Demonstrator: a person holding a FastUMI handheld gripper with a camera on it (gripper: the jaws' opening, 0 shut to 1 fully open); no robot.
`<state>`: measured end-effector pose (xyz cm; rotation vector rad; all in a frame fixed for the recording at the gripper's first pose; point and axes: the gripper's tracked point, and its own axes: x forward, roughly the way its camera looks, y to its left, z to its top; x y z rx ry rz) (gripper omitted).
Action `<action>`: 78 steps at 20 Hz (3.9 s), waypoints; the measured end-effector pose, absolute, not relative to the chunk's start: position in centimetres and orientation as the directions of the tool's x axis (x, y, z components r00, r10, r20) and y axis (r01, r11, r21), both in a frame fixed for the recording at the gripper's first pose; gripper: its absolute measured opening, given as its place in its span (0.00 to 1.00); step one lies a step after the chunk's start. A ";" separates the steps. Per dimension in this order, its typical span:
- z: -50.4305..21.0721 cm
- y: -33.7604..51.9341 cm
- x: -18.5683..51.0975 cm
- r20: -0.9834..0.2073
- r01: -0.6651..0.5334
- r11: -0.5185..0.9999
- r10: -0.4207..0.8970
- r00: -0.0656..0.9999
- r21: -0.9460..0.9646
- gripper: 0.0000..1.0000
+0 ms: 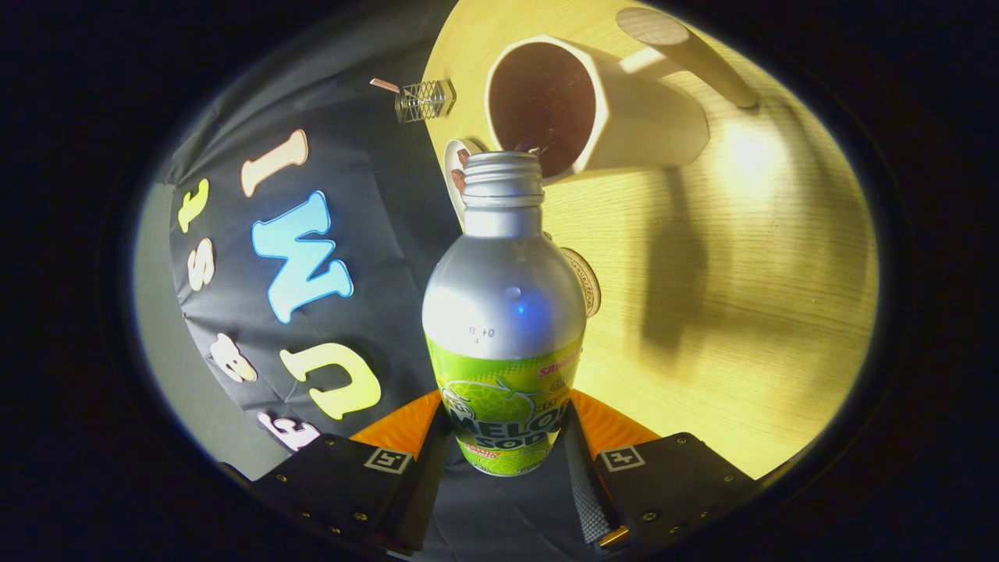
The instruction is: Take the bottle from table, then pour the juice into the cup, finally place the bottle on the coaster
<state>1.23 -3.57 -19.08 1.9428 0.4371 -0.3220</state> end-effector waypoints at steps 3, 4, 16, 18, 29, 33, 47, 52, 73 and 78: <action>-18.9 -3.8 1.4 -0.414 0.439 -0.383 0.150 0.898 0.813 0.72; -18.9 -3.9 1.4 -0.413 0.437 -0.388 0.149 0.898 0.811 0.73; -18.1 -4.1 1.5 -0.402 0.423 -0.439 0.147 0.904 0.793 0.73; -18.0 -4.1 1.5 -0.401 0.422 -0.449 0.146 0.904 0.788 0.73; -16.8 -4.7 1.4 -0.371 0.390 -0.517 0.144 0.917 0.762 0.73; -16.6 -4.8 1.5 -0.367 0.387 -0.534 0.149 0.918 0.751 0.73; -14.7 -5.9 1.1 -0.325 0.338 -0.620 0.139 0.935 0.708 0.72; -14.2 -6.1 1.0 -0.320 0.333 -0.636 0.141 0.937 0.696 0.72; -15.4 -6.2 1.3 -0.363 0.355 -0.581 0.108 0.926 0.732 0.72; -17.8 -5.9 0.4 -0.438 0.428 -0.440 0.086 0.895 0.789 0.72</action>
